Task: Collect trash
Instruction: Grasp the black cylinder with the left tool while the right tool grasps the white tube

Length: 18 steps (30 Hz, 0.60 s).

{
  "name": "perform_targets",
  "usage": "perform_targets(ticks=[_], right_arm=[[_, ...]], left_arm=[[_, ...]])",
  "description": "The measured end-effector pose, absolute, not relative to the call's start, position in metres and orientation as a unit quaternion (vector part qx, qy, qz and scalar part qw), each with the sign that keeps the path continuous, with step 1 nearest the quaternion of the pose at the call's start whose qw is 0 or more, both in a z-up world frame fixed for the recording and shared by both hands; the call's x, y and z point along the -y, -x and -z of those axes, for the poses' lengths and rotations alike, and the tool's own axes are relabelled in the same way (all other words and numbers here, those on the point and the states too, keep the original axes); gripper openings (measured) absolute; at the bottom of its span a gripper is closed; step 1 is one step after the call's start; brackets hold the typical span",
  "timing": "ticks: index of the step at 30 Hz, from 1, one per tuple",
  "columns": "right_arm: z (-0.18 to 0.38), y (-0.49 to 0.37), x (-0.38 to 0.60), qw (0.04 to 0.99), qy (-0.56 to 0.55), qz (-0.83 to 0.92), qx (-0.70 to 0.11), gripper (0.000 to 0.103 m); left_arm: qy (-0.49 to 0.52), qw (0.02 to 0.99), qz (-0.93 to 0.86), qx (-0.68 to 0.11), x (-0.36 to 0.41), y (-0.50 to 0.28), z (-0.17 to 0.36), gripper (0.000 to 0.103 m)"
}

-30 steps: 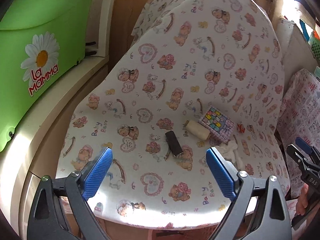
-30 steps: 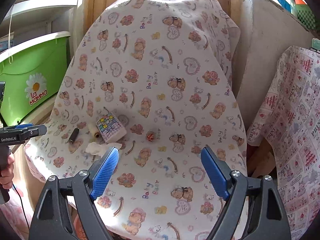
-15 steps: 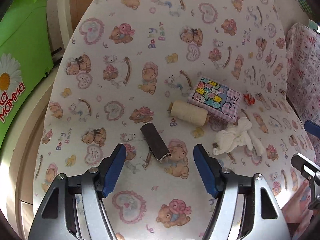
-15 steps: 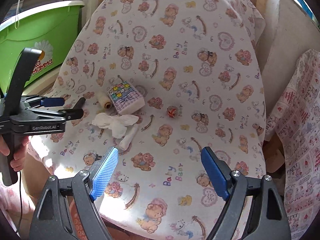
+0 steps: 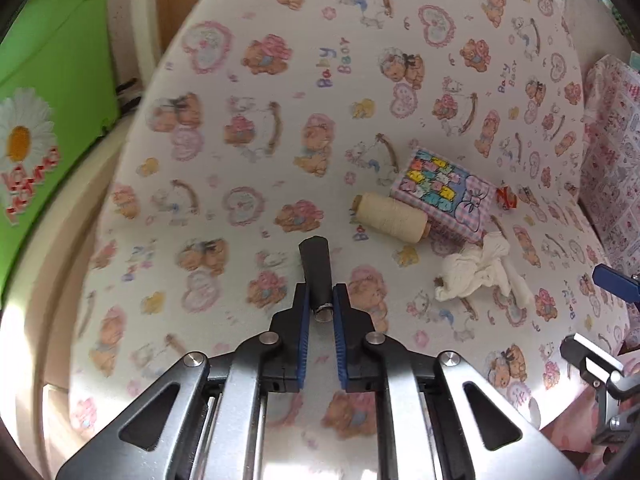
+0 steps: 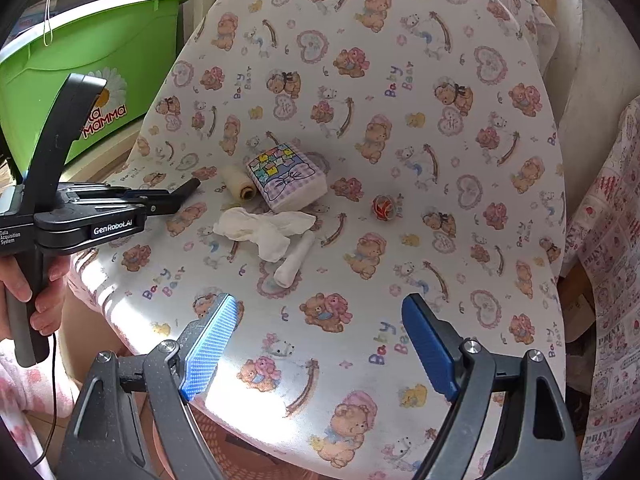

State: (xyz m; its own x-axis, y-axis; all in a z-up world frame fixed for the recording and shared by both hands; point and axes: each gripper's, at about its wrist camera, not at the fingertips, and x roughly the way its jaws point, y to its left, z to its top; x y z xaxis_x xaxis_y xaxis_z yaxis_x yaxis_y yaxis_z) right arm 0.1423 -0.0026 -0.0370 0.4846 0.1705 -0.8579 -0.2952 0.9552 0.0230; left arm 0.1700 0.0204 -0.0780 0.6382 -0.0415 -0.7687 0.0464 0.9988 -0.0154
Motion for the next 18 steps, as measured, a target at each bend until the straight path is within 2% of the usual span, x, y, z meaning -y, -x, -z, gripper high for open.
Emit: perform_targets(ticks=[3, 10, 13, 16, 18], right_arm=[[0.036, -0.146, 0.007, 0.861, 0.045, -0.13, -0.489, 0.084], [0.042, -0.155, 0.01, 0.855, -0.018, -0.148, -0.496, 0.071], [0.052, -0.158, -0.002, 0.856, -0.004, -0.147, -0.495, 0.064], [0.065, -0.158, -0.009, 0.85, 0.015, -0.14, -0.508, 0.046], [0.067, -0.155, -0.012, 0.852, 0.023, -0.14, -0.503, 0.045]], left_arm=[[0.032, 0.907, 0.033, -0.42, -0.024, -0.148, 0.056, 0.01], [0.051, 0.918, 0.039, -0.392, -0.028, -0.104, 0.028, 0.01], [0.066, 0.919, 0.041, -0.386, -0.037, -0.089, 0.021, 0.01], [0.058, 0.924, 0.051, -0.375, -0.036, -0.083, 0.016, 0.01], [0.042, 0.93, 0.04, -0.362, -0.035, -0.08, 0.013, 0.01]])
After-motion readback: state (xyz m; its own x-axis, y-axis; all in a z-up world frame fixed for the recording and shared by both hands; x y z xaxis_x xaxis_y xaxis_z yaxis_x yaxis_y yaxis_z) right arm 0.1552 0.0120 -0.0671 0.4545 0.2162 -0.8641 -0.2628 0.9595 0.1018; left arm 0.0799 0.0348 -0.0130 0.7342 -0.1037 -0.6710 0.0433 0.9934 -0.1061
